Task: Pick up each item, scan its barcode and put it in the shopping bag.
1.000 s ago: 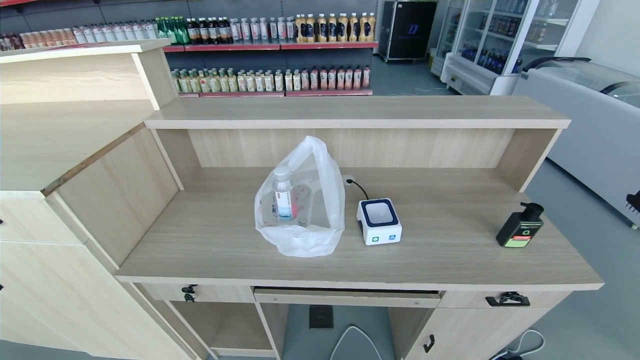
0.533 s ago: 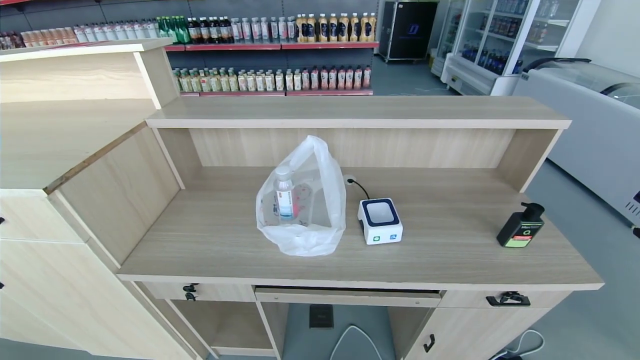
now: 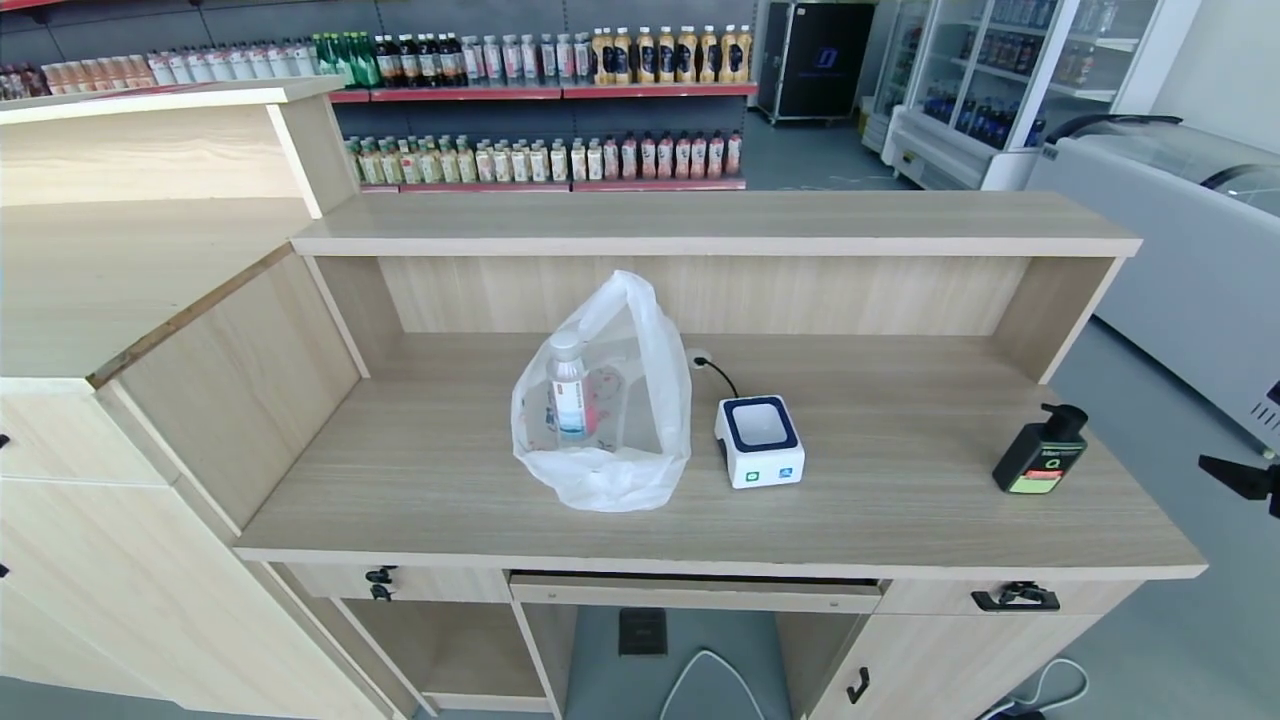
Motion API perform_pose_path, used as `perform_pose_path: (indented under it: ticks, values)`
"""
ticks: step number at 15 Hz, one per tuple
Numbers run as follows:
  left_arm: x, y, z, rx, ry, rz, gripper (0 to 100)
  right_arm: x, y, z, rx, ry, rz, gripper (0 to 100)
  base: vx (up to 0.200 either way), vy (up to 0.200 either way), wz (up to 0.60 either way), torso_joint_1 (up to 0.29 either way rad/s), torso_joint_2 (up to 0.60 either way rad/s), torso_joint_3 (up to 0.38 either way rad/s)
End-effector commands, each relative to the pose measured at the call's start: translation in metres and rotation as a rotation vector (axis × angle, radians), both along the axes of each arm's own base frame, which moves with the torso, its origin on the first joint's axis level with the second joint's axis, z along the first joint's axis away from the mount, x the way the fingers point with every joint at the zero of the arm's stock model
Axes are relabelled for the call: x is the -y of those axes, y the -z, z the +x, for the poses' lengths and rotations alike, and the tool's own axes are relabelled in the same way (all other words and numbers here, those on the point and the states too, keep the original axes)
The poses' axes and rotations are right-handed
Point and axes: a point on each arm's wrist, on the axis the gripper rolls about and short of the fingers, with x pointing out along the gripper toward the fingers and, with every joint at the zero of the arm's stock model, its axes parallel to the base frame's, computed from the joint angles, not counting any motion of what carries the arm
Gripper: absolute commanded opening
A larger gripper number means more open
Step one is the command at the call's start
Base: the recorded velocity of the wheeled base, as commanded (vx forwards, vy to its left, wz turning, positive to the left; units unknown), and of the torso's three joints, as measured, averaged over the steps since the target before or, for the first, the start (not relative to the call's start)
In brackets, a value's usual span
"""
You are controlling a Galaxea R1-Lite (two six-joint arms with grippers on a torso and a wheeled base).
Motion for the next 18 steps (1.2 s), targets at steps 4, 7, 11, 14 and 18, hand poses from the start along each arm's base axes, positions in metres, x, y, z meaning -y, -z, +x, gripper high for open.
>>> perform_pose_path:
  ticks: [4, 7, 11, 14, 18]
  values:
    - [0.000, 0.000, 0.000, 0.000, -0.001, -0.001, 100, -0.013, 0.020, 0.031, -0.005, -0.108, 0.012, 100, 0.000, 0.000, 0.00, 0.000, 0.00, 0.000]
    - [0.000, 0.000, 0.000, 0.000, -0.001, -0.001, 100, -0.023, 0.028, 0.046, -0.014, -0.153, 0.021, 100, 0.000, 0.000, 0.00, 0.000, 0.00, 0.000]
    - [0.000, 0.000, 0.000, 0.000, -0.002, -0.001, 100, -0.031, 0.036, 0.065, 0.004, -0.204, -0.004, 100, 0.000, 0.000, 0.00, 0.000, 0.00, 0.000]
    - [0.000, 0.000, 0.000, 0.000, -0.001, -0.001, 100, -0.035, 0.046, 0.081, 0.000, -0.236, -0.001, 100, 0.000, 0.000, 0.00, 0.000, 0.00, 0.000]
    - [0.000, 0.000, 0.000, 0.000, -0.001, -0.001, 100, -0.042, 0.060, 0.090, -0.006, -0.298, 0.009, 100, 0.000, 0.000, 0.00, 0.000, 0.00, 0.000]
